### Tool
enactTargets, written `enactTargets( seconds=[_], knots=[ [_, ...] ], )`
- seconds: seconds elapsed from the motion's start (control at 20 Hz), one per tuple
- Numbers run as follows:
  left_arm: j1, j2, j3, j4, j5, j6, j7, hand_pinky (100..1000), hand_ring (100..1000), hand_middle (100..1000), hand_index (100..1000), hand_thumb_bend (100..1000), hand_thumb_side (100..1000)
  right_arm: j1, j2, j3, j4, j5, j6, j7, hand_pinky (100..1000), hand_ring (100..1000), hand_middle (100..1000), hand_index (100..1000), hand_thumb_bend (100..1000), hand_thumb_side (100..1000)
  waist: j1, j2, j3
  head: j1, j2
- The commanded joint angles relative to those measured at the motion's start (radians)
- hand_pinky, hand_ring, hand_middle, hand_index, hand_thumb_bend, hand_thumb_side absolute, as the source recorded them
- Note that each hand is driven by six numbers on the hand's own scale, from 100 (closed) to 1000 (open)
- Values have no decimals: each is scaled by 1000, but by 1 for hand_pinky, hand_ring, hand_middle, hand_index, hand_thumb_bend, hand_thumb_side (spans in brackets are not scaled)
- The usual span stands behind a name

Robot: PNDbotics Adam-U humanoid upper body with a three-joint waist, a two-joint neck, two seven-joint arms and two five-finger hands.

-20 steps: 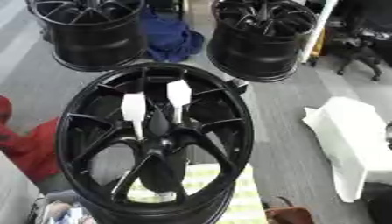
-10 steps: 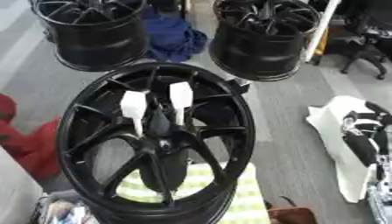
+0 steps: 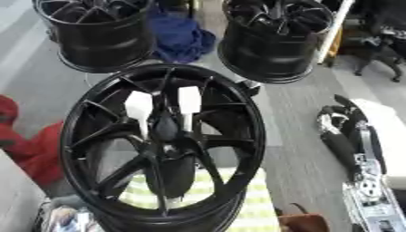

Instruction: Pull the pin out of the wheel hub.

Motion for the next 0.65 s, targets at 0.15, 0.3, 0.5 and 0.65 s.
enactTargets(
  seconds=[0.15,0.3,0.5,0.65],
  knots=[
    [-13,11,-4,-16,4,-4,-7,711,1000,767,882,100,714,-19,-2,21,-29,-25,-12,42,665,620,670,882,100,430,7,-2,3,9,-2],
    [-13,11,-5,-14,3,-4,-8,712,1000,767,882,100,714,-19,1,26,-33,-38,-17,51,665,620,670,882,100,433,8,1,4,8,-2],
    [-13,10,-6,-13,3,-4,-10,711,1000,768,882,100,716,-19,0,29,-34,-43,-19,60,667,621,672,882,100,439,8,3,5,14,-2],
    [-15,9,-8,-13,2,-5,-12,711,1000,768,883,100,717,-17,0,28,-36,-41,-20,62,667,621,672,883,100,440,7,3,6,14,-2]
  ],
)
